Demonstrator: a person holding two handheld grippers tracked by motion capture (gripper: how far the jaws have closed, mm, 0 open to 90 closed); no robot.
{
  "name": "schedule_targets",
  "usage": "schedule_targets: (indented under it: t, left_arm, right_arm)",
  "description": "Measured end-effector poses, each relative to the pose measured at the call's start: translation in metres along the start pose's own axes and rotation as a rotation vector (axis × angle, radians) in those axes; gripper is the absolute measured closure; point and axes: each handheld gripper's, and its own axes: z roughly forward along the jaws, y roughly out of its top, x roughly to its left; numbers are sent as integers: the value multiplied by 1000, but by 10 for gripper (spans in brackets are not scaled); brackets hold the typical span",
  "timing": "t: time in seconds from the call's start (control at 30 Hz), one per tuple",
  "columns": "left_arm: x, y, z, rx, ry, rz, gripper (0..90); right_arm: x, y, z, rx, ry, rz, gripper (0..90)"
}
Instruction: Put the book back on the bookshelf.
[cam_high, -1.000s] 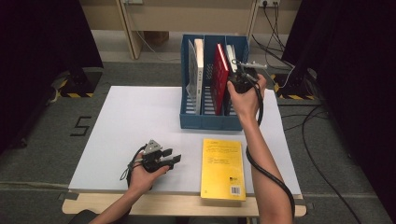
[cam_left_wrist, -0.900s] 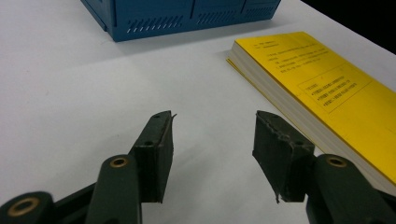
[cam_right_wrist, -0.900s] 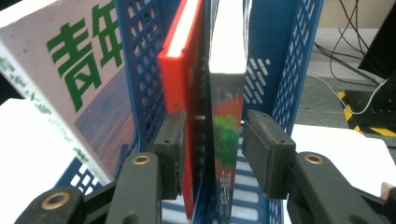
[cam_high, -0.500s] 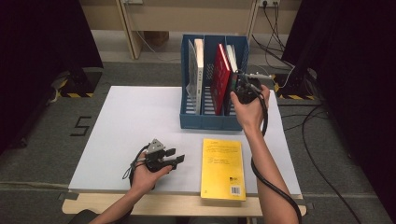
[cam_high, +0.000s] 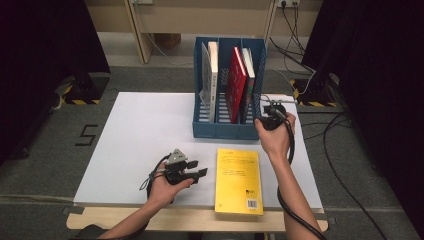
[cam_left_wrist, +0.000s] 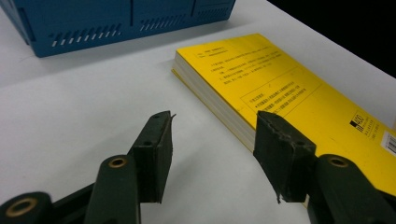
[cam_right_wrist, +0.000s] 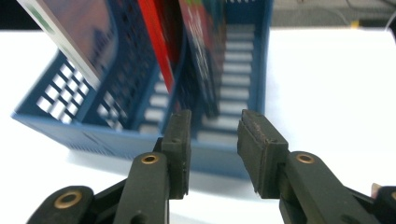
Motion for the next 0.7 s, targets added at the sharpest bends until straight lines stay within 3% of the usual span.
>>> schedule_targets:
  t: [0.43, 0.57, 0.6, 0.7]
  left_arm:
    - [-12, 2, 21, 39, -41, 11, 471]
    - [-12, 3, 23, 43, -38, 7, 482]
    - [-12, 4, 24, 42, -39, 7, 484]
    - [-13, 6, 25, 46, -42, 6, 492]
  right_arm:
    - [-19, -48, 36, 223, 14, 63, 659]
    - [-21, -55, 41, 242, 11, 68, 685]
    - [-22, -58, 42, 254, 13, 72, 745]
    - [-24, -61, 45, 275, 11, 65, 783]
